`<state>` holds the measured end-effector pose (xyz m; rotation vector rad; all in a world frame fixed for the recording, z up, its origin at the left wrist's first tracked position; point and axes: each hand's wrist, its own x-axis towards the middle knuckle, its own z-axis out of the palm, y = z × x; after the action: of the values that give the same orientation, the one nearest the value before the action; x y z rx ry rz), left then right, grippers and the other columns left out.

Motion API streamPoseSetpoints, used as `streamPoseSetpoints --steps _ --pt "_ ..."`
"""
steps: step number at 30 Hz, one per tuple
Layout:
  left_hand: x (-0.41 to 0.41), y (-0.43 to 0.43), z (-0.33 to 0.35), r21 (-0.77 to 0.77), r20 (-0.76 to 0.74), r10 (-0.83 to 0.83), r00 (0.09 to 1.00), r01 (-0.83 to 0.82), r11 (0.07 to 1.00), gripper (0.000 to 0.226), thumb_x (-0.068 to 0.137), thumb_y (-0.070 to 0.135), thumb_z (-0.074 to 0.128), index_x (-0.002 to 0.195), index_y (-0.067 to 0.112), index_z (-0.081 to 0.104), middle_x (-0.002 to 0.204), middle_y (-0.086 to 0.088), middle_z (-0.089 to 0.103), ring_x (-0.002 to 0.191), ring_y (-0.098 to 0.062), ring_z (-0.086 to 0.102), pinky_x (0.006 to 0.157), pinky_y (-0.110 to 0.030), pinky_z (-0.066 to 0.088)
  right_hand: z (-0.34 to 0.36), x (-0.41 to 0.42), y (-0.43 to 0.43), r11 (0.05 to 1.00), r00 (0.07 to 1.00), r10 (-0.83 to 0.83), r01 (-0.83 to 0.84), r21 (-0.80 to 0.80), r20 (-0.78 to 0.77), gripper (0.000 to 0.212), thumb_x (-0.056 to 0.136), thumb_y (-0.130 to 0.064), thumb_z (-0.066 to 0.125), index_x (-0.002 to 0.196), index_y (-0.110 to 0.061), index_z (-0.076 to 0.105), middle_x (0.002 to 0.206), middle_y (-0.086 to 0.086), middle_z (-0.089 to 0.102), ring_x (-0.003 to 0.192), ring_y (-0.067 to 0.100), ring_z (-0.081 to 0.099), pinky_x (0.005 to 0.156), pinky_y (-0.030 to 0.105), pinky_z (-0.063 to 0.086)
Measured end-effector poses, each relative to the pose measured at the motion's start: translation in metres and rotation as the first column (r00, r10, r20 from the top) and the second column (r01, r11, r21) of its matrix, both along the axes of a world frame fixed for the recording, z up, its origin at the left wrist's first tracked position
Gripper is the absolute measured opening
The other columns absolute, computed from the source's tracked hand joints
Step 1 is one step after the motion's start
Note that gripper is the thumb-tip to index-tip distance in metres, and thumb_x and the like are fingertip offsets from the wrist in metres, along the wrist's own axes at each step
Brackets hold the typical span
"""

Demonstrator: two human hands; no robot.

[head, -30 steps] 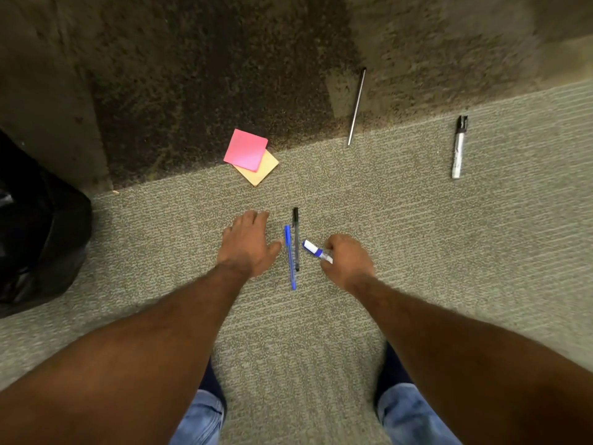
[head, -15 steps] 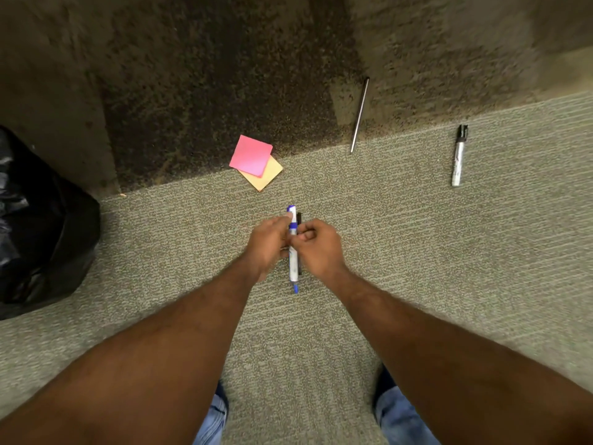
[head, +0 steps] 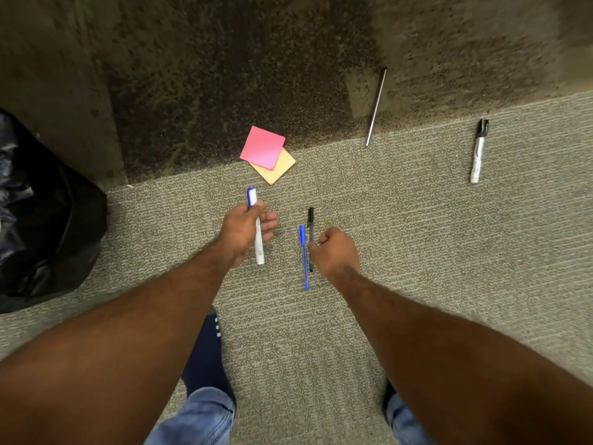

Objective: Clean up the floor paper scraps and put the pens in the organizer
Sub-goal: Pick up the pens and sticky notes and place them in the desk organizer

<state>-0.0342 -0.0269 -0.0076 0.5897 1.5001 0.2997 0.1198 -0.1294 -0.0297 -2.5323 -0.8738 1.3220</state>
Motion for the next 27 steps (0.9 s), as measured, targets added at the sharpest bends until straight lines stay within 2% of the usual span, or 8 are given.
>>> streamPoseSetpoints --steps 3,6,14,16,20,22,25,27 --pt "-0.005 0.000 -0.003 -0.006 0.024 0.017 1.000 -0.017 1.000 0.032 0.103 0.026 0.048 0.126 0.005 0.055 0.112 -0.016 0.071 0.100 -0.025 0.071 0.086 -0.039 0.058 -0.006 -0.003 0.001 0.997 0.997 0.054 -0.051 -0.050 0.051 0.032 0.083 -0.039 0.075 0.097 -0.016 0.057 0.087 -0.002 0.062 0.078 0.015 0.062 0.064 0.029 0.050" --pt "-0.009 -0.002 -0.006 -0.005 0.029 0.025 0.999 -0.024 1.000 0.033 0.103 0.025 0.047 0.126 0.004 0.054 0.114 -0.016 0.070 0.102 -0.026 0.070 0.085 -0.038 0.058 -0.011 -0.011 0.007 0.994 0.995 0.087 -0.084 -0.065 0.047 0.026 0.083 -0.036 0.075 0.092 -0.017 0.059 0.084 -0.002 0.065 0.075 0.014 0.063 0.068 0.033 0.056" --pt "-0.015 -0.003 -0.012 -0.012 0.033 0.043 0.998 -0.043 0.999 0.033 0.103 0.025 0.046 0.126 0.003 0.054 0.114 -0.017 0.070 0.104 -0.027 0.070 0.088 -0.040 0.057 -0.016 -0.019 0.019 0.984 0.996 0.077 -0.069 -0.164 0.045 0.020 0.081 -0.033 0.077 0.080 -0.019 0.062 0.071 -0.004 0.064 0.060 0.008 0.059 0.050 0.022 0.043" --pt "-0.016 -0.001 -0.013 -0.014 0.037 0.052 0.998 -0.052 0.999 0.031 0.103 0.026 0.047 0.124 0.005 0.056 0.114 -0.016 0.070 0.103 -0.026 0.070 0.086 -0.038 0.058 -0.016 -0.019 0.022 0.980 0.991 0.124 -0.113 -0.163 0.056 0.020 0.081 -0.034 0.076 0.079 -0.019 0.063 0.070 -0.005 0.064 0.062 0.009 0.059 0.051 0.023 0.044" --pt "-0.017 0.003 -0.014 -0.009 0.032 0.052 0.998 -0.052 0.999 0.029 0.102 0.027 0.049 0.121 0.007 0.058 0.111 -0.014 0.072 0.099 -0.023 0.072 0.078 -0.033 0.059 -0.017 -0.021 0.019 0.975 0.977 0.191 -0.179 -0.130 0.092 0.017 0.085 -0.030 0.072 0.085 -0.015 0.065 0.077 -0.002 0.066 0.071 0.014 0.064 0.070 0.034 0.059" --pt "-0.015 0.004 -0.014 -0.008 0.028 0.051 0.998 -0.051 0.999 0.027 0.101 0.027 0.050 0.118 0.008 0.060 0.110 -0.014 0.072 0.099 -0.023 0.072 0.078 -0.033 0.059 -0.017 -0.020 0.019 0.975 0.978 0.187 -0.173 -0.141 0.088 0.017 0.086 -0.030 0.072 0.085 -0.015 0.064 0.077 -0.002 0.066 0.070 0.014 0.064 0.067 0.032 0.058" --pt "-0.015 0.006 -0.013 -0.004 0.024 0.035 0.999 -0.035 0.999 0.029 0.101 0.027 0.050 0.120 0.008 0.059 0.110 -0.014 0.072 0.100 -0.023 0.072 0.083 -0.035 0.058 -0.017 -0.013 0.024 0.989 0.996 0.083 -0.088 -0.122 -0.043 0.018 0.084 -0.028 0.073 0.079 -0.015 0.064 0.073 0.000 0.067 0.061 0.012 0.063 0.052 0.024 0.048" --pt "-0.013 0.006 -0.010 -0.009 0.044 0.022 0.999 -0.022 1.000 0.031 0.102 0.028 0.050 0.122 0.006 0.058 0.110 -0.013 0.073 0.099 -0.021 0.072 0.080 -0.032 0.059 -0.013 -0.009 0.030 0.998 0.974 -0.056 0.054 -0.015 -0.221 0.016 0.085 -0.021 0.073 0.077 -0.010 0.066 0.075 0.007 0.070 0.063 0.019 0.068 0.055 0.029 0.056"
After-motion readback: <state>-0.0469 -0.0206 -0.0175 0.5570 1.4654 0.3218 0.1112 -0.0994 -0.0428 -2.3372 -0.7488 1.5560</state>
